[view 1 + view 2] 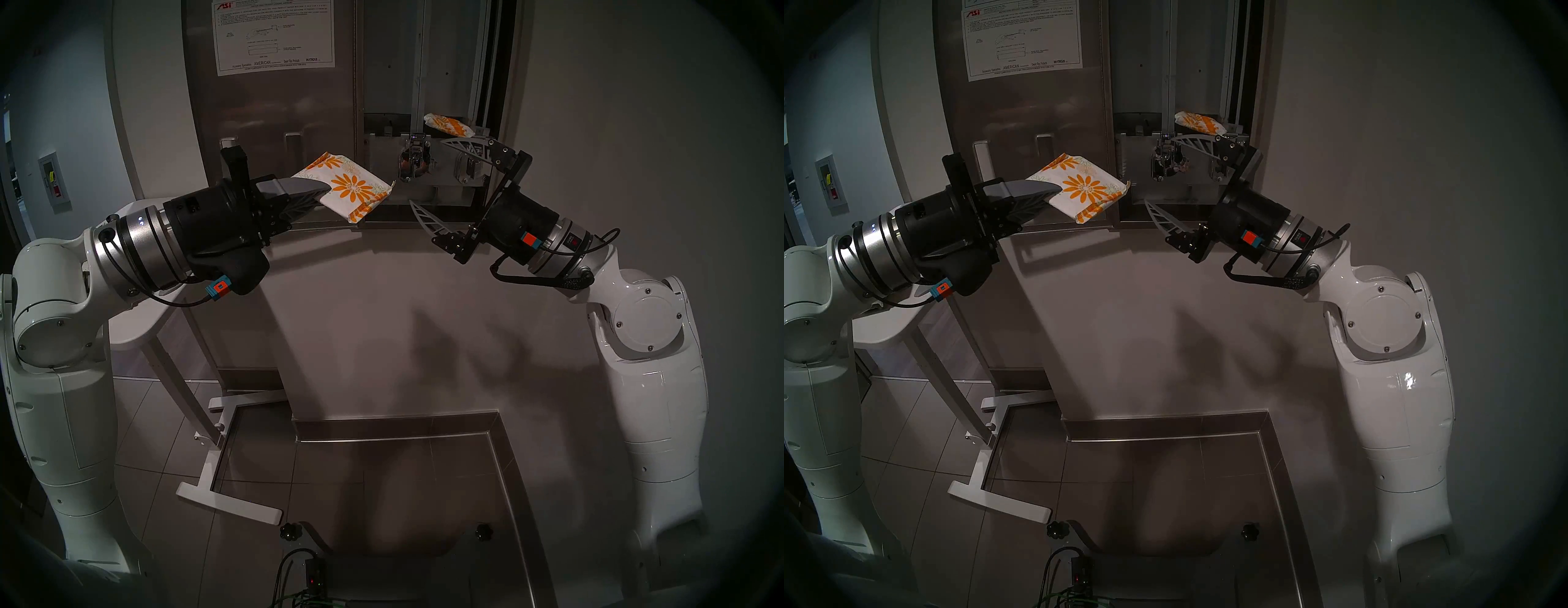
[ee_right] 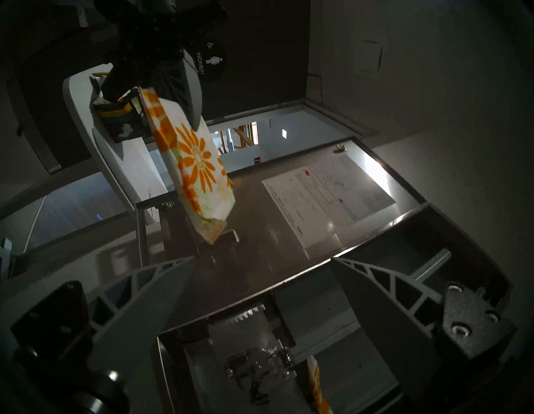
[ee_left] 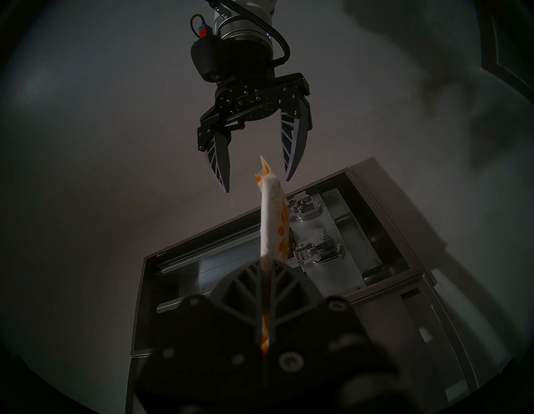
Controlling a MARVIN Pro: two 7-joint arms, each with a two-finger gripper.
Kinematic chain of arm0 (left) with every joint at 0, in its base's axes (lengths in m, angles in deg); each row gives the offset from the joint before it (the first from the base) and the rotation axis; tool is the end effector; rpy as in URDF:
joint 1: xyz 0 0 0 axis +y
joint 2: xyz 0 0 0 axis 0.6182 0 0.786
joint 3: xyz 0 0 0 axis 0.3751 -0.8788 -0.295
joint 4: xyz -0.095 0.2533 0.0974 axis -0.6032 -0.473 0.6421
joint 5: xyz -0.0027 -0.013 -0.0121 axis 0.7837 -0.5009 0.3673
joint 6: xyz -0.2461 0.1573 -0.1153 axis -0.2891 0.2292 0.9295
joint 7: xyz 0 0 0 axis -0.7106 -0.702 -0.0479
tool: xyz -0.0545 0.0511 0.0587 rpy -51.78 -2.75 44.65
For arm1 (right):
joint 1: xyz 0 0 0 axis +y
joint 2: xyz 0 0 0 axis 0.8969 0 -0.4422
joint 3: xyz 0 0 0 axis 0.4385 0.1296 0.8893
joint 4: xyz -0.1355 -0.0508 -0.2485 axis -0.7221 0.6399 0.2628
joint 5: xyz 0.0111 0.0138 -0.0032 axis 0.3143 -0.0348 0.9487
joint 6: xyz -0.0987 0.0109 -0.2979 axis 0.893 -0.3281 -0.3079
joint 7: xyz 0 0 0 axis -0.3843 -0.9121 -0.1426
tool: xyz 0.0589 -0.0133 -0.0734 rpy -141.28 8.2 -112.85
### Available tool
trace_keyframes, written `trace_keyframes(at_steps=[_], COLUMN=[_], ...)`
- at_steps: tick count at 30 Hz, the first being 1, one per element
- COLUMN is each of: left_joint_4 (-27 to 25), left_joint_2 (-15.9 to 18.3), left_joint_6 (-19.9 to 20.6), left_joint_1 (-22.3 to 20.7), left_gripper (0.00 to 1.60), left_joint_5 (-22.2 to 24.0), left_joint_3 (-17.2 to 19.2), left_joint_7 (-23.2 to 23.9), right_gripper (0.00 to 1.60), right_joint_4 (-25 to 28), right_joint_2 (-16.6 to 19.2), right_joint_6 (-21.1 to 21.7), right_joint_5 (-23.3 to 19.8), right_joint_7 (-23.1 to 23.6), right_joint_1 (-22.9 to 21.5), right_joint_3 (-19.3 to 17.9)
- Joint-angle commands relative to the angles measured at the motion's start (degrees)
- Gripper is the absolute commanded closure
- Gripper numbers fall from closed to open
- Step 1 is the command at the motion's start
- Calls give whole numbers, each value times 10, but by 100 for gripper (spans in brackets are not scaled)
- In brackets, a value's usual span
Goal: Open the dispenser door, put the pads inside, close the door
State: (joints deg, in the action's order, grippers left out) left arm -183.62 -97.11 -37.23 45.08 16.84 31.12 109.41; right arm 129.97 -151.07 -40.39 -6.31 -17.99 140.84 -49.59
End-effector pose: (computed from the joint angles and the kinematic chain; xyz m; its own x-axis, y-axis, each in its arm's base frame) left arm 0.3032 0.0562 -0.0075 -0.6760 -0.5936 -0.4367 0.3909 0.2135 -0.8953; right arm 0.3735 0.0224 -0.0452 -0.8838 0.4022 0.2389 0.0727 -0.3864 0.9194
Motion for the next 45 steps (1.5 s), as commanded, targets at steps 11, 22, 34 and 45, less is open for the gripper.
trace_keyframes(at_steps=[11,22,34,45], left_joint_4=[-2,-2,-2,-2], left_joint_2=[2,2,2,2], left_joint_6=[-1,-1,-1,-1], left_joint_1=[-5,-5,-5,-5], left_gripper=[160,160,160,160], left_joint_5=[-2,-2,-2,-2], left_joint_3=[1,1,1,1], left_joint_7=[-1,-1,-1,-1], right_gripper=[0,0,0,0], right_joint_4=[13,-5,-50,-67], right_joint_2=[-8,-23,-58,-82], right_joint_6=[-17,-37,-70,-76], right_joint_5=[18,47,104,141], right_joint_7=[14,10,-23,-46], right_joint_1=[-37,-56,-87,-101], right_joint_3=[50,66,85,91])
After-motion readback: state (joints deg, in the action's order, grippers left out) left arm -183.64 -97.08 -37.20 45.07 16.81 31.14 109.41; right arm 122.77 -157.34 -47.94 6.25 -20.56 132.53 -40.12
